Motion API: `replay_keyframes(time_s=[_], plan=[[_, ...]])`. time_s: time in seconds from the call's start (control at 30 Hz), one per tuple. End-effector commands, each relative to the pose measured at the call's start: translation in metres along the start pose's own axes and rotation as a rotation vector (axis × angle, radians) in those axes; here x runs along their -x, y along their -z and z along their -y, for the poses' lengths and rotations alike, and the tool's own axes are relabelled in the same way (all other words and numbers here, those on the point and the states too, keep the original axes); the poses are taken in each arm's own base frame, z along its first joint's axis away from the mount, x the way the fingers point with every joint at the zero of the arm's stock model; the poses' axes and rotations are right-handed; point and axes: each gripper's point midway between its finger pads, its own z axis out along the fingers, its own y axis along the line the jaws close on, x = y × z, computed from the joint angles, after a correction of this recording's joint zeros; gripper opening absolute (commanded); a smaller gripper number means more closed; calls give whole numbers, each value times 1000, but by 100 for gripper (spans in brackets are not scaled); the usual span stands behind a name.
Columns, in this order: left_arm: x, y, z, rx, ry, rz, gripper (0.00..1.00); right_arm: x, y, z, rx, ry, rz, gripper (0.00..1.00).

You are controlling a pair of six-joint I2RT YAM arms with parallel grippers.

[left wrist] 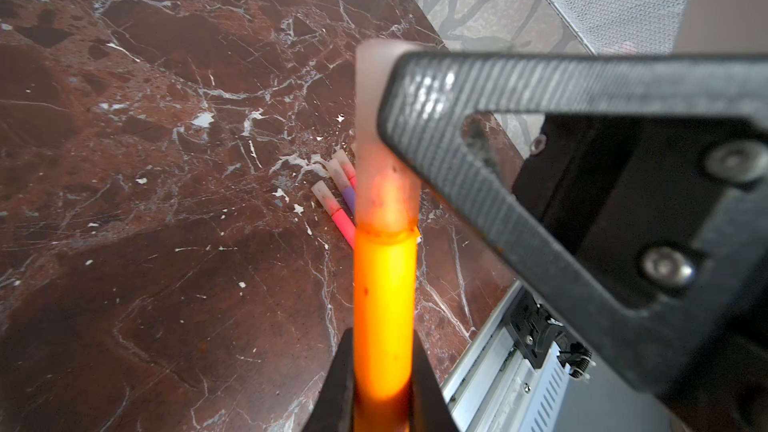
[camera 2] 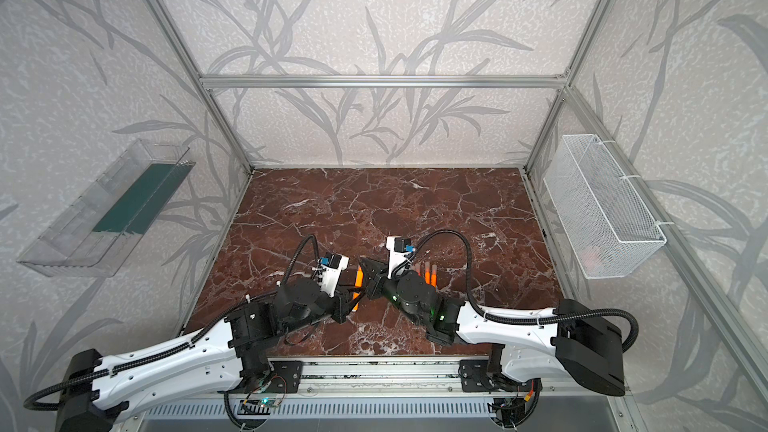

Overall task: Insert the pens into the pen caps
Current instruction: 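Press the cap onto the orange marker with the right gripper while the left holds it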

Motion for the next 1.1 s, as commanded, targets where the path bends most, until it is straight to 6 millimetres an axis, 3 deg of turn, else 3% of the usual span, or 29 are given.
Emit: replay_keyframes(time_s=[0.0, 0.1, 0.27, 0.47, 0.6, 0.83, 1.07], plan=[[39, 8, 4, -30, 55, 158, 0, -26, 12, -11, 84, 59, -97, 16], [40, 8, 5, -41, 59, 161, 0, -24, 16, -13, 108, 60, -89, 17], [40, 7, 6, -46, 47, 158, 0, -11, 22, -16, 110, 76, -50, 31], [36, 5, 8, -50, -1, 144, 0, 40, 36, -15, 13, 135, 36, 50], [32, 2, 15, -57, -75, 125, 0, 64, 29, -15, -29, 147, 30, 55], [24, -7, 24, -64, -147, 94, 0, 60, -7, -9, -71, 105, -68, 55], [23, -7, 22, -54, -153, 94, 0, 47, -19, -4, -87, 99, -105, 55]])
